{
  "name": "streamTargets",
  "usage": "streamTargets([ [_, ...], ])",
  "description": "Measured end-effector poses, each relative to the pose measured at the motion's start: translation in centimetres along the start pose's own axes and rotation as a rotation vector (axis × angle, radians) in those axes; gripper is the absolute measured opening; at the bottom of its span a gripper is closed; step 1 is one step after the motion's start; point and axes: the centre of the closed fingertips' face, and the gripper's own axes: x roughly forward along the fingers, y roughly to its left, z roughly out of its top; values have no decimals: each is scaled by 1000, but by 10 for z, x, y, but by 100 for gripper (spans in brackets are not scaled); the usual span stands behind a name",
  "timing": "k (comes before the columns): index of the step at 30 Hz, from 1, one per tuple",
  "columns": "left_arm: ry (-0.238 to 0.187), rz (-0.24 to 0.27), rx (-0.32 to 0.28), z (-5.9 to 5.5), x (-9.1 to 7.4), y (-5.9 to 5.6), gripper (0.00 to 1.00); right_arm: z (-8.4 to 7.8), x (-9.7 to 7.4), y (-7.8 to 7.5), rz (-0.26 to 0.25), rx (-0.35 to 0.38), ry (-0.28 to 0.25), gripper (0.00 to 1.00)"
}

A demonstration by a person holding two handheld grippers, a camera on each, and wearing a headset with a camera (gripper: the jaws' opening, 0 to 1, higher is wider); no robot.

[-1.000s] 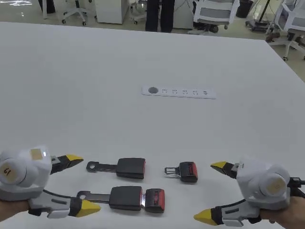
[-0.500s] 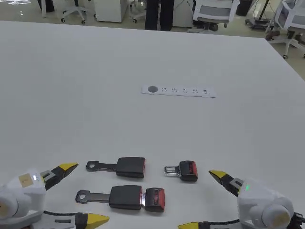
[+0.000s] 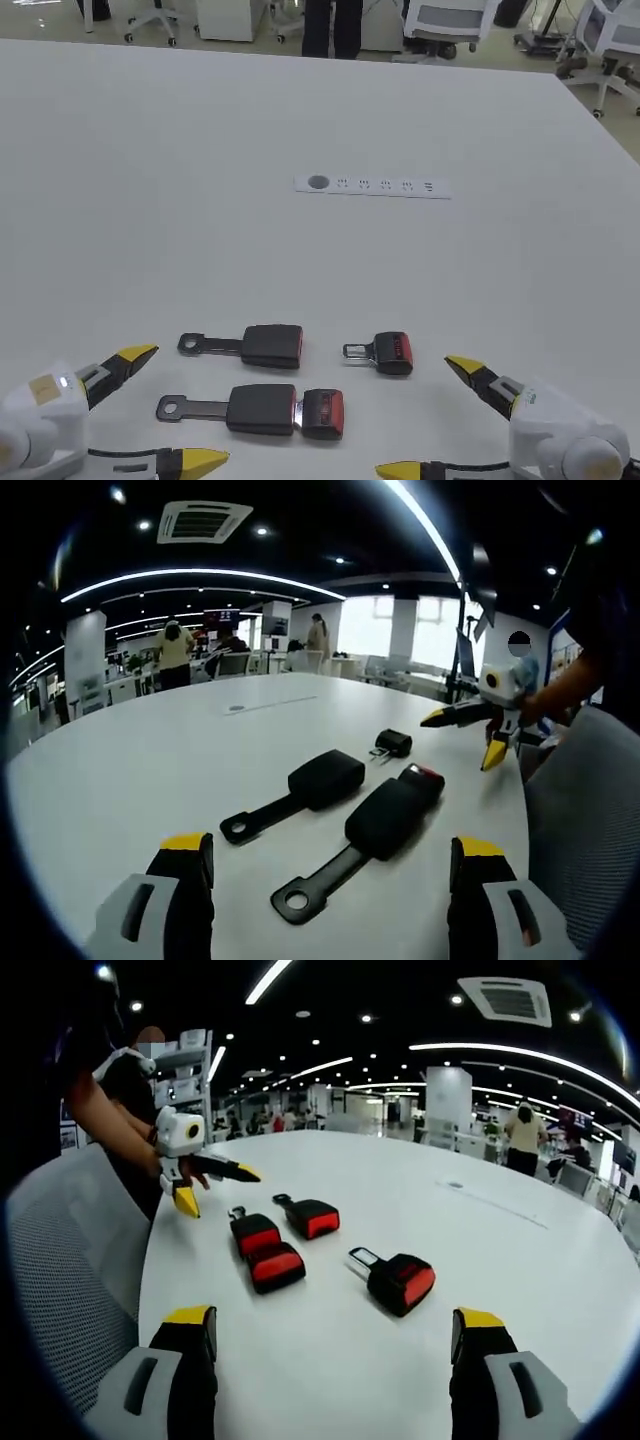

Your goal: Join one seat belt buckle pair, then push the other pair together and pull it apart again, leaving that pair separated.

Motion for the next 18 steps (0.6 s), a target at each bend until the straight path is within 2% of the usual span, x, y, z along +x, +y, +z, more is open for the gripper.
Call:
streamTargets([
  [4, -2, -1, -3, -5, -1, 6, 100, -1, 0, 1, 2, -5, 2, 99],
  [8, -1, -6, -1, 2, -1, 0, 100, 1, 0, 1, 2, -6, 0, 99],
  [10, -3, -6, -1, -2, -1, 5, 100, 2, -1, 1, 1, -10, -2, 99],
  [18, -7, -6, -6, 4, -1, -1, 100, 3, -2, 0, 0, -13, -2, 99],
])
